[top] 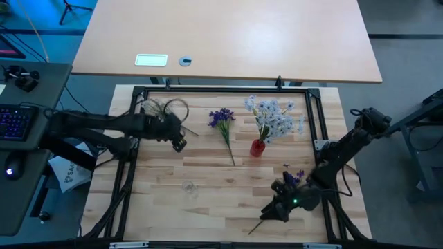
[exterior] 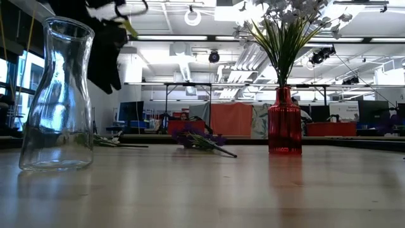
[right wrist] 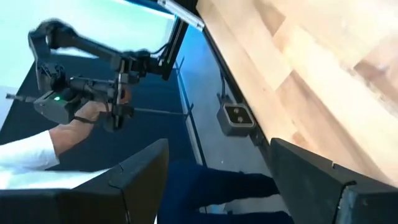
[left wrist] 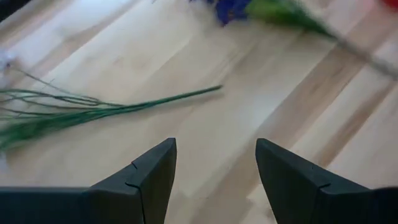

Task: Sort flowers into vase by color
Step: Put the white flowers into the red vase

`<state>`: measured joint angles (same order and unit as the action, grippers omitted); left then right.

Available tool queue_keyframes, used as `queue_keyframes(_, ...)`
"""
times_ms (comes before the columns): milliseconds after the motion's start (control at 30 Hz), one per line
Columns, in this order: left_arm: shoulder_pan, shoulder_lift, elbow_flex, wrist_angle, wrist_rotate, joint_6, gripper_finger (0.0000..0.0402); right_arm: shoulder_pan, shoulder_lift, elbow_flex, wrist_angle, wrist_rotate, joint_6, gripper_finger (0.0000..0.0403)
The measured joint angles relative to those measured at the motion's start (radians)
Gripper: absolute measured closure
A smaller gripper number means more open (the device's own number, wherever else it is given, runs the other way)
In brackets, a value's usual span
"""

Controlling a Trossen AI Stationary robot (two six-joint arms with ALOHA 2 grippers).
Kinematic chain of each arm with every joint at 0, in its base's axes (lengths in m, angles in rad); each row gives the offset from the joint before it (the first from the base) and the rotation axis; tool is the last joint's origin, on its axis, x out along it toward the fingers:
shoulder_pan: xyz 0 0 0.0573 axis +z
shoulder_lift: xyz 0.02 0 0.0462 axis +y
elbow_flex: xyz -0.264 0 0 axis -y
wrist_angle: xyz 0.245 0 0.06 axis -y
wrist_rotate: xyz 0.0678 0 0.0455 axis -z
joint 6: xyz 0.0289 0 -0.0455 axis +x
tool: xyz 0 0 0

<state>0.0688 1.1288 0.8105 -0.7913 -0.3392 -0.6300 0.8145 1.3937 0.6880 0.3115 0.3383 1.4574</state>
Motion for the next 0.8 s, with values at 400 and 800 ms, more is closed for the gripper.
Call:
queue_keyframes(400, 0.35, 0.27, 0.0, 0.045, 0.213, 0.969, 0.0195, -0.089, 0.0, 0.0, 0.029, -0.034, -0.017, 0.0128)
queue_keyframes(800, 0.437, 0.415, 0.0, 0.186, 0.116, 1.54, 0.0195, -0.089, 0.0, 0.0, 0.091, 0.068, -0.015, 0.0128)
